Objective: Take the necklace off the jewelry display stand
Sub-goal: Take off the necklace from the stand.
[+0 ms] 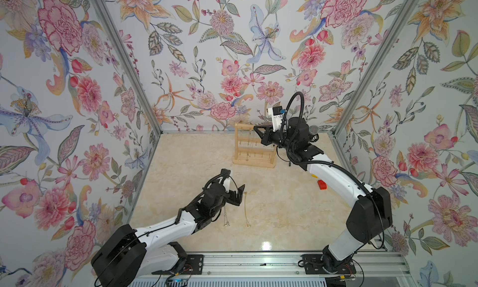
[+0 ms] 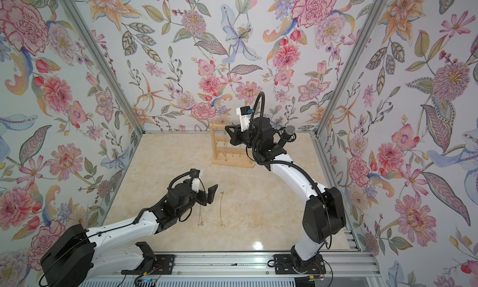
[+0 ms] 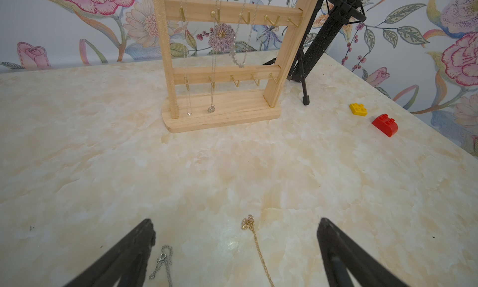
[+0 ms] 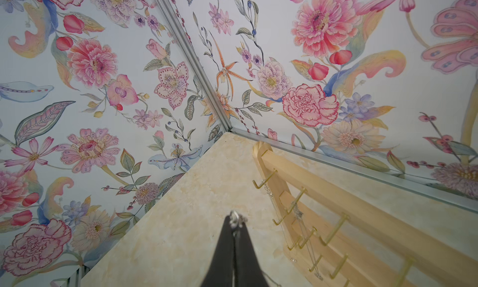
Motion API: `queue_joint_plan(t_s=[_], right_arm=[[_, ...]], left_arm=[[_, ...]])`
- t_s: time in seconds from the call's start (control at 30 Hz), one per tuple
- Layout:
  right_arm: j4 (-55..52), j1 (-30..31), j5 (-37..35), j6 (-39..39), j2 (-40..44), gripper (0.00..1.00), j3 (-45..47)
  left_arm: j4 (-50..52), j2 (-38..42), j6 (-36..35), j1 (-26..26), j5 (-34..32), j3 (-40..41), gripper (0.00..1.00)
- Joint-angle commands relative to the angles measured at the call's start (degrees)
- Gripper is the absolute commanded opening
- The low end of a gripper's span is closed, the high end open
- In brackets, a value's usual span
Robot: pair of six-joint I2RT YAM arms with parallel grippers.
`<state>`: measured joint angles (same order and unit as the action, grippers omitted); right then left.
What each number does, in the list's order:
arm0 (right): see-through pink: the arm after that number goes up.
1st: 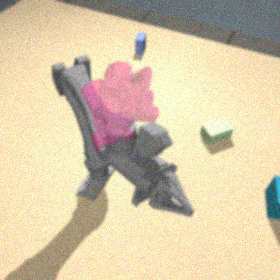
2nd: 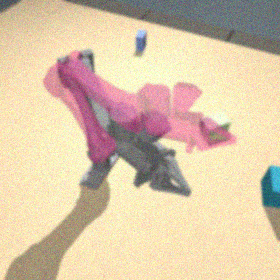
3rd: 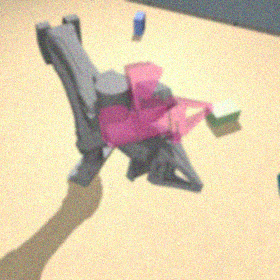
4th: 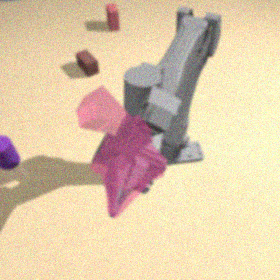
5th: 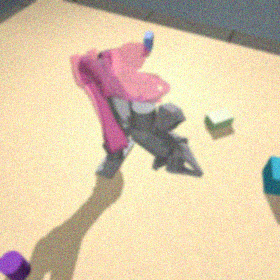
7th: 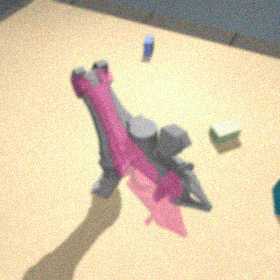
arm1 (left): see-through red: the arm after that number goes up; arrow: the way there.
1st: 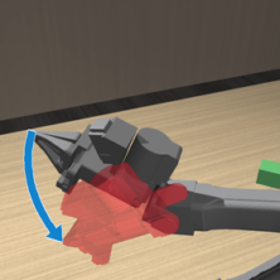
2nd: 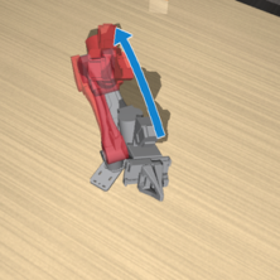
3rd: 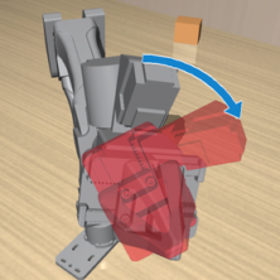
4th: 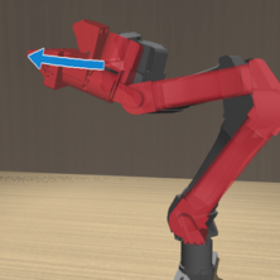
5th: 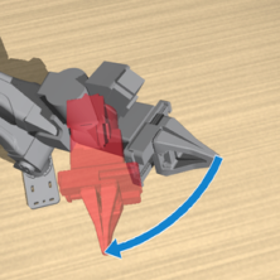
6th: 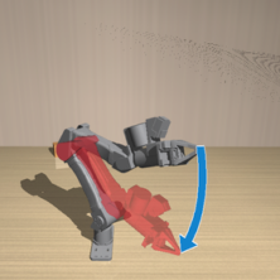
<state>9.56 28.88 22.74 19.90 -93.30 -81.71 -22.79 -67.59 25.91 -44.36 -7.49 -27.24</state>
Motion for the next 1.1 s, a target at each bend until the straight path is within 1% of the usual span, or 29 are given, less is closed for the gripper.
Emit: queue_joint_plan(t_s=[0.0, 0.33, 0.7, 1.07], right_arm=[[-1.31, 0.49, -0.42, -1.18, 3.71, 0.00, 2.23], [-3.40, 0.32, 0.44, -1.46, 15.61, 0.00, 10.77], [-9.31, -1.44, 4.60, -1.57, 28.09, 0.00, 17.99], [-14.25, -2.88, 10.81, -1.88, 37.09, 0.00, 23.78]], left_arm=[[-0.85, 1.22, -0.51, 0.40, -0.25, 0.12, 0.99], [-4.11, 3.71, -0.16, 0.41, -0.71, 2.70, 0.99], [-14.52, 8.88, 0.84, 0.46, -0.86, 10.13, 0.99], [-22.13, 7.83, 1.07, 0.42, 1.04, 13.04, 0.99]])
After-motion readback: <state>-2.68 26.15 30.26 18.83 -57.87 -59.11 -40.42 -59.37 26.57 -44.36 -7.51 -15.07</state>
